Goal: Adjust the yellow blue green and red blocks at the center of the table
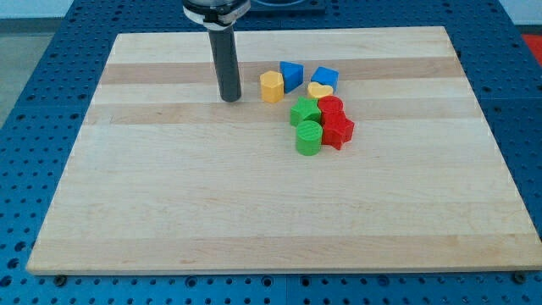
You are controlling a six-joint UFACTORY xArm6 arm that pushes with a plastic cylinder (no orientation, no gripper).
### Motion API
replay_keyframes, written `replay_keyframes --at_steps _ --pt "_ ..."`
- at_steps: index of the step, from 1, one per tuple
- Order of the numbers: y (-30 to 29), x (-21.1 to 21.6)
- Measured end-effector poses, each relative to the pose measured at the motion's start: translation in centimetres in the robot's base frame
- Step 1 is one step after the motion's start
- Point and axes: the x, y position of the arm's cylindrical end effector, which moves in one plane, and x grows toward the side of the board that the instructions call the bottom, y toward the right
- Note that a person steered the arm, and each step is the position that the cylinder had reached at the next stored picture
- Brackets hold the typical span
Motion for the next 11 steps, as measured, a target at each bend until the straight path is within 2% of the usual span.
replay_keyframes --at_steps 3,4,5,6,8,11 --pt "7.1 0.3" --pt "4.3 -0.5" --pt "2.7 -4.2" --pt "4.4 -7.5" --pt "6.4 -7.5" --pt "7.1 -4.7"
